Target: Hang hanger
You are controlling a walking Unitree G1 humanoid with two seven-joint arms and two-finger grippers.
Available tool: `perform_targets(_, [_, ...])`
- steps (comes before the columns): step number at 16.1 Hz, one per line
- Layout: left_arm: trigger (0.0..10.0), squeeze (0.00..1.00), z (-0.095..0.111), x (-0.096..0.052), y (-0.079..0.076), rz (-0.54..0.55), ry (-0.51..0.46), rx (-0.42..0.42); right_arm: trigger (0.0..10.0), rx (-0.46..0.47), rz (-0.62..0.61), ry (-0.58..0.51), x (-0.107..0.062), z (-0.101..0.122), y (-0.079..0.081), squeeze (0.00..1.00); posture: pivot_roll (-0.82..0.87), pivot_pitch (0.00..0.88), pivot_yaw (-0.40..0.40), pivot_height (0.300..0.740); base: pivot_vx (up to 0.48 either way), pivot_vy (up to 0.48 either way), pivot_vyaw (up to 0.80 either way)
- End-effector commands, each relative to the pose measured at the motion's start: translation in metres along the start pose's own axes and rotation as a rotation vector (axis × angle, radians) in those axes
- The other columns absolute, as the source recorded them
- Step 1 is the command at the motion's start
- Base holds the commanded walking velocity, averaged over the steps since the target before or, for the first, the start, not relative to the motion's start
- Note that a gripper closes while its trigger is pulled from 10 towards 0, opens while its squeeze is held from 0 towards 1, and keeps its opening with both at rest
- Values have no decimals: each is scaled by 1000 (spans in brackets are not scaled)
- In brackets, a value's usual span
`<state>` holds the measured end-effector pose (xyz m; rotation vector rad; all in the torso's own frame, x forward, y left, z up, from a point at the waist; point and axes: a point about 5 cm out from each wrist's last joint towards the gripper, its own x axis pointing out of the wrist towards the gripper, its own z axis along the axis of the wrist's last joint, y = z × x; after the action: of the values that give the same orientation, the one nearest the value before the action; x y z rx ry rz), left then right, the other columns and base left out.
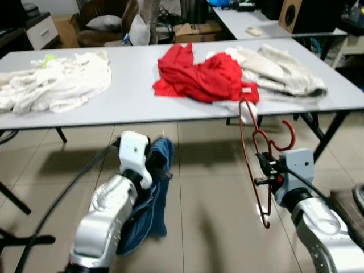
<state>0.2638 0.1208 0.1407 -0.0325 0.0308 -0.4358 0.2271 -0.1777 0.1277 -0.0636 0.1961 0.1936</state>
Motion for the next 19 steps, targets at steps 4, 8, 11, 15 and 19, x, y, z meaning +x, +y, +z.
perform_targets(4, [10000, 0, 36, 14, 0, -69, -104, 11, 10000, -102, 319, -100, -9, 40, 7, 0, -85, 0, 51, 740, 452, 0, 0])
perform_targets(8, [10000, 0, 71, 35, 15, -50, -174, 64, 10000, -257, 529, -93, -34, 78, -24, 0, -93, 0, 42, 740, 454, 0, 0])
perform_targets(11, [10000, 0, 97, 52, 38, 7, -206, 95, 10000, -291, 679, -83, -53, 98, -32, 0, -89, 0, 39, 740, 453, 0, 0])
perform_targets(15, [10000, 0, 145, 70, 59, -14, -271, 134, 10000, -313, 827, -10, -68, 105, -35, 0, -87, 0, 39, 740, 456, 0, 0])
perform_targets(19, [10000, 0, 180, 77, 49, -150, -335, 159, 10000, -367, 869, 65, -57, 100, -33, 0, -91, 0, 47, 740, 449, 0, 0])
